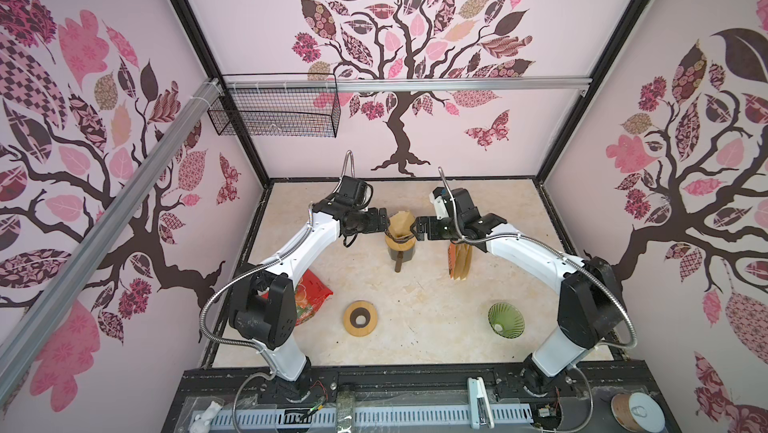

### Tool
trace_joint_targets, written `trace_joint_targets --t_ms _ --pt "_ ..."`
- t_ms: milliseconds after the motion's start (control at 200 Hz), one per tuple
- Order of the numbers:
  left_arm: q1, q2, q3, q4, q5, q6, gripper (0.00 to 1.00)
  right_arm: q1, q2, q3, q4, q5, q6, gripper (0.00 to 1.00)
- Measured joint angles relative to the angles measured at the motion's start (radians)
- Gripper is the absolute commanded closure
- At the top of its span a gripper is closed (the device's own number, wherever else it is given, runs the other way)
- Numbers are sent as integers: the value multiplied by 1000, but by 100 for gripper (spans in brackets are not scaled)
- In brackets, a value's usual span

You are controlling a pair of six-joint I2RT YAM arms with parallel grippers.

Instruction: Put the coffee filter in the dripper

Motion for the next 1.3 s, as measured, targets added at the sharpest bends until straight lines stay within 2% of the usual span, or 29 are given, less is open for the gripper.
trace_joint_targets --t_ms 1300 --pt "17 23 -23 33 13 5 6 0 39 14 0 13 0 0"
